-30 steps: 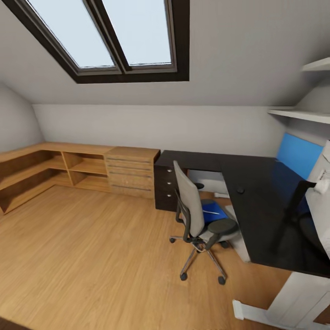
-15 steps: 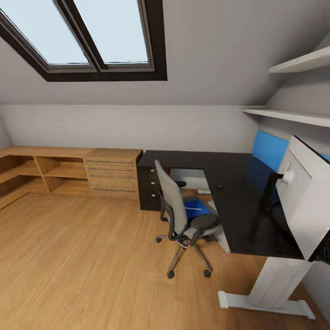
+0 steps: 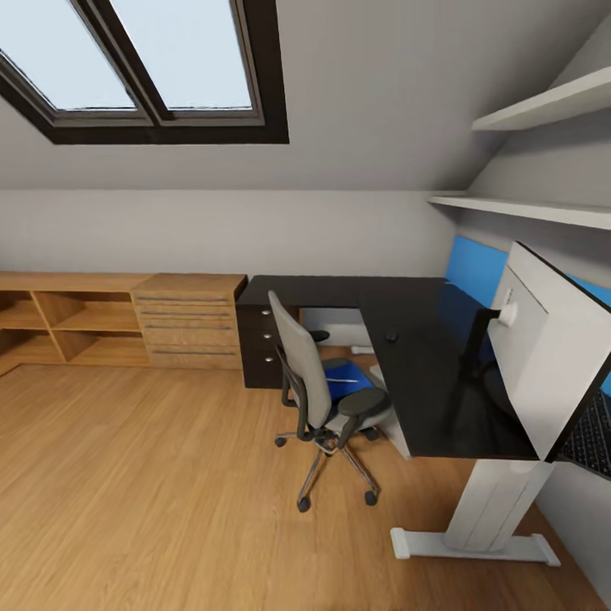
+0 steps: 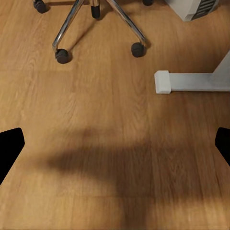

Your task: In the bedroom, organize the workspace by keeping the computer under the desk, ensuring the monitor is on the desk, placing the keyboard on the desk next to the monitor, placing the mouse on the desk next to the keyboard, moving the folder from the swivel chair onto the desk next to the mouse, stacking the notebook on top of the folder with the pen on top of the notebook, and positioning the swivel chair next to the desk.

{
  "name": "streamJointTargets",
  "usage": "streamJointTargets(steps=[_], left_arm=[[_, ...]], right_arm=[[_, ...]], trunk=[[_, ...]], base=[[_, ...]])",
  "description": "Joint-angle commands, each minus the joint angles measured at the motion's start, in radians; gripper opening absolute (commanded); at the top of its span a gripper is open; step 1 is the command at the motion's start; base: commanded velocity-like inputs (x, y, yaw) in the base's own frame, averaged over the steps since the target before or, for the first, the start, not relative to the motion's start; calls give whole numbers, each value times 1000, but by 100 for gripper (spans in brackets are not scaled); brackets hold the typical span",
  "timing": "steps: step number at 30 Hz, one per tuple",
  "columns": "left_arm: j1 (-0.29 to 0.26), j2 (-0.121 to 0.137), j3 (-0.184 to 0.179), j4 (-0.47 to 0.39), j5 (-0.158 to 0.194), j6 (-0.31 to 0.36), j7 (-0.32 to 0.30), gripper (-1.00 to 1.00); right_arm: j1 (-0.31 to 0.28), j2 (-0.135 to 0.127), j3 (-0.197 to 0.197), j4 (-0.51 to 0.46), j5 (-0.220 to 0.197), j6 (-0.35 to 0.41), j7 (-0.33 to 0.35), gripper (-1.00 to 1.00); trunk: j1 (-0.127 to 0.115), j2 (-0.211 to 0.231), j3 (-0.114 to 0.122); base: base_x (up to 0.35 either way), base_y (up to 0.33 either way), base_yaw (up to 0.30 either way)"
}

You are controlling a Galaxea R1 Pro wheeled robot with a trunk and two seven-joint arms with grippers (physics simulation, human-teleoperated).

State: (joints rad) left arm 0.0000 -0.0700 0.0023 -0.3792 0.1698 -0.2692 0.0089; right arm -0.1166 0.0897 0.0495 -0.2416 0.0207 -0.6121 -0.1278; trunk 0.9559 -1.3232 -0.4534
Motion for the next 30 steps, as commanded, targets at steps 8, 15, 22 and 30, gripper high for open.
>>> streamJointTargets(steps=[8,15,22,30], left_arm=[[0,35,3,-28,7,-5,2,100],[0,36,1,-28,3,-5,-2,100],[0,36,0,-24,1,-6,-6,100],[0,25,0,0,4,-28,-6,100]], right_arm=[[0,1,7,1,2,-2,-8,100],[0,1,7,1,3,0,-8,100],[0,1,7,1,3,0,-7,100],[-2,-5,26,24,-20,-1,-15,100]], trunk=[[23,-43,-23],[23,-43,-30],[23,-43,-30],[23,-43,-30]], base=[[0,0,-16],[0,0,-5],[0,79,0],[0,120,0]])
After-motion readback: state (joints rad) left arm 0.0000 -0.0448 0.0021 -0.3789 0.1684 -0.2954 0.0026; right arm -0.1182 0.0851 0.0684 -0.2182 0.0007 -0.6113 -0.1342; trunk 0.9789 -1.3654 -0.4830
